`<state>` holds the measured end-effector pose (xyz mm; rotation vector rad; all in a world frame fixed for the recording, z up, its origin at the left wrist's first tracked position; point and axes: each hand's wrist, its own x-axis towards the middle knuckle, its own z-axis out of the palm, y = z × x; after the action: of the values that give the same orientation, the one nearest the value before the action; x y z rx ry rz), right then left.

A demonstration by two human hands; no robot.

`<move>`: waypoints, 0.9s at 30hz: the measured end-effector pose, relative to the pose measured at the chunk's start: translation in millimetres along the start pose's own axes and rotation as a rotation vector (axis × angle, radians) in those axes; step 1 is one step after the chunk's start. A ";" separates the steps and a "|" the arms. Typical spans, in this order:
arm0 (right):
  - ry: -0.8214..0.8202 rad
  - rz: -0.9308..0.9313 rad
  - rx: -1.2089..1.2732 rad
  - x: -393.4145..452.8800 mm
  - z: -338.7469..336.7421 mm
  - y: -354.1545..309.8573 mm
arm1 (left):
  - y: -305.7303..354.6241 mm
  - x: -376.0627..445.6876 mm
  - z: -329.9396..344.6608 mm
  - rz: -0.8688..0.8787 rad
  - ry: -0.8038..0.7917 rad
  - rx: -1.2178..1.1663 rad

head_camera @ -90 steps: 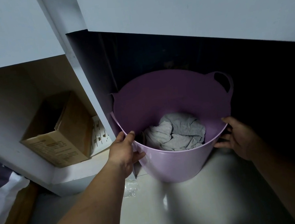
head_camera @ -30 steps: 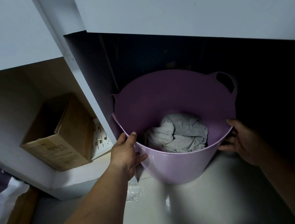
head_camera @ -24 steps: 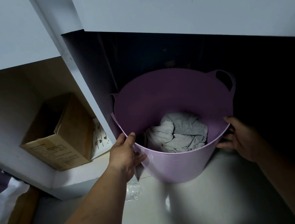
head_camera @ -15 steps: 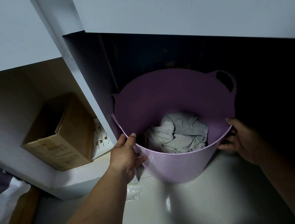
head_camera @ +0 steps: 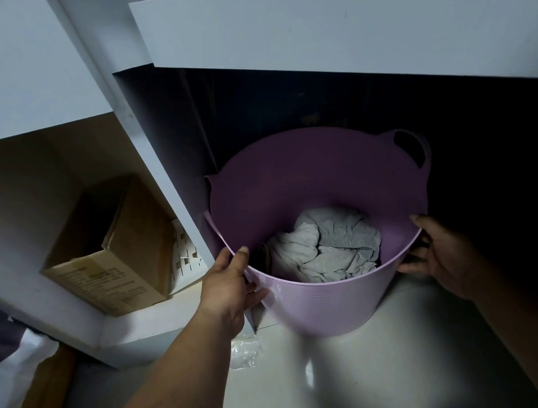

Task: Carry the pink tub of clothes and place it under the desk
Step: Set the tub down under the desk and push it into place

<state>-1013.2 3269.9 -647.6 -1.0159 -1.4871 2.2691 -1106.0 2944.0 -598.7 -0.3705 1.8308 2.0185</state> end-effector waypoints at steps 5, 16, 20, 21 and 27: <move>0.001 0.006 0.005 -2.2 -0.7 -1.0 | 1.1 1.2 0.0 0.006 0.005 0.034; -0.002 -0.010 0.003 -5.2 0.0 -1.3 | 1.5 0.2 0.3 0.010 0.010 0.008; 0.000 -0.007 -0.002 -6.5 1.9 -2.5 | 0.9 0.0 -0.2 0.015 0.010 -0.002; 0.002 -0.007 -0.001 -6.8 2.2 -2.7 | 0.6 0.0 -0.4 0.015 0.010 -0.006; -0.003 -0.007 0.004 -6.6 1.6 -3.0 | 0.9 0.7 0.1 0.005 0.019 -0.037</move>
<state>-1009.9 3266.5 -641.8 -1.0051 -1.4838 2.2692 -1107.0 2944.1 -598.3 -0.3978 1.8096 2.0608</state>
